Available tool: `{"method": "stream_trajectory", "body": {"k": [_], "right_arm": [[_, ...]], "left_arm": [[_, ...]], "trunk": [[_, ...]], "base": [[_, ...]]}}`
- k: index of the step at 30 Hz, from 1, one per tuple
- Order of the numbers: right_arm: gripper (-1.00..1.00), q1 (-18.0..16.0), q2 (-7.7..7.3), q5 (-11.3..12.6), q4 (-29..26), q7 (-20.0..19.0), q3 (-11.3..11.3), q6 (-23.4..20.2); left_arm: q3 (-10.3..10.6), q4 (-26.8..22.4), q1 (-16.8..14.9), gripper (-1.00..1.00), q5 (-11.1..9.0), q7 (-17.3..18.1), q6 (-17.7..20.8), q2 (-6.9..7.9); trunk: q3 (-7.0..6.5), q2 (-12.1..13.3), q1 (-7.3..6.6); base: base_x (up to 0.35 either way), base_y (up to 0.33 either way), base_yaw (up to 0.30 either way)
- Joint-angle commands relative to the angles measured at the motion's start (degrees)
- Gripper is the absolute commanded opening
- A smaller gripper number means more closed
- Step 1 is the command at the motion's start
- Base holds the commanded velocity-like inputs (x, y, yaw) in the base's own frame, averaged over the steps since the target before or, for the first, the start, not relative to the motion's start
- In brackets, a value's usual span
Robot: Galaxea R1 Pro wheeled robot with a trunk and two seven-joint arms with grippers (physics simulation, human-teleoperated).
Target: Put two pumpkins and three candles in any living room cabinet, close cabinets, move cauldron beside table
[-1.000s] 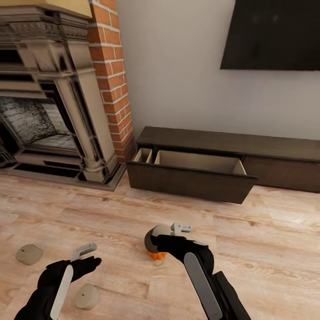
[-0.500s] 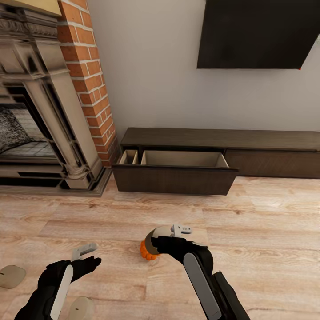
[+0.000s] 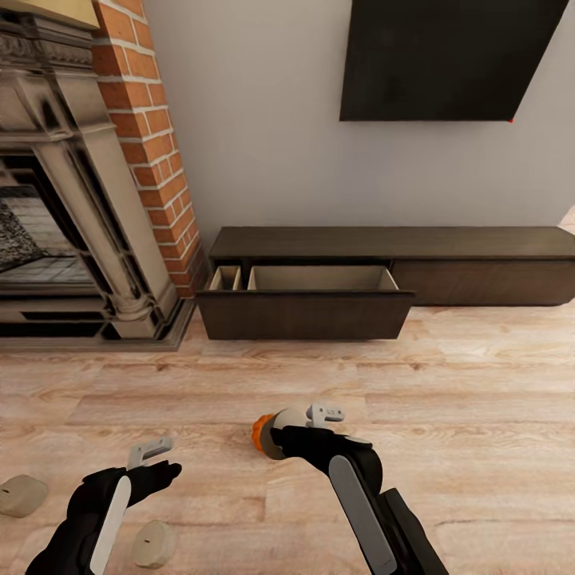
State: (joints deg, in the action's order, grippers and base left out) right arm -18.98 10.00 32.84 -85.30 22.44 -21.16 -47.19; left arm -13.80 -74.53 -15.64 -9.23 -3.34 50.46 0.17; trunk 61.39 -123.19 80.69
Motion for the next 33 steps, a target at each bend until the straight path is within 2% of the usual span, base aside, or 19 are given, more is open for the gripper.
{"method": "stream_trajectory", "body": {"k": [1, 13, 16, 22, 30, 33], "right_arm": [[-1.00, 0.00, 0.00, 0.03, 0.02, 0.18, -0.01, 0.04], [-1.00, 0.00, 0.00, 0.03, 0.49, 0.15, -0.02, 0.14], [-1.00, 0.00, 0.00, 0.03, 0.55, 0.18, -0.02, 0.16], [-1.00, 0.00, 0.00, 0.03, 0.57, 0.18, -0.02, 0.17], [-1.00, 0.00, 0.00, 0.11, 0.59, 0.15, 0.06, 0.18], [-1.00, 0.00, 0.00, 0.12, 1.42, 0.21, 0.07, 0.23]], "left_arm": [[-0.03, 0.00, 0.00, 1.00, 0.00, 0.00, 0.00, 0.00], [-0.08, 0.00, 0.00, 1.00, 0.02, 0.00, -0.01, 0.01], [-0.09, 0.00, 0.00, 1.00, -0.01, 0.03, 0.03, 0.35], [-0.01, 0.00, 0.00, 1.00, -0.48, 0.10, 0.13, 2.16], [0.00, 0.00, 0.00, 1.00, -0.52, 0.10, 0.15, 2.30], [0.00, 0.00, 0.00, 1.00, -0.52, 0.09, 0.18, 2.29]], "trunk": [[0.00, 0.00, 0.00], [0.00, 0.00, 0.00], [0.00, 0.00, 0.00], [0.00, 0.00, 0.00], [0.00, 0.00, 0.00], [0.54, -1.20, 0.66]], "base": [[-0.015, 0.037, -0.002], [-0.002, 0.238, 0.000], [-0.003, 0.076, 0.000], [-0.104, 0.085, 0.000], [-0.011, 0.009, 0.000], [0.000, 0.000, 0.000]]}}
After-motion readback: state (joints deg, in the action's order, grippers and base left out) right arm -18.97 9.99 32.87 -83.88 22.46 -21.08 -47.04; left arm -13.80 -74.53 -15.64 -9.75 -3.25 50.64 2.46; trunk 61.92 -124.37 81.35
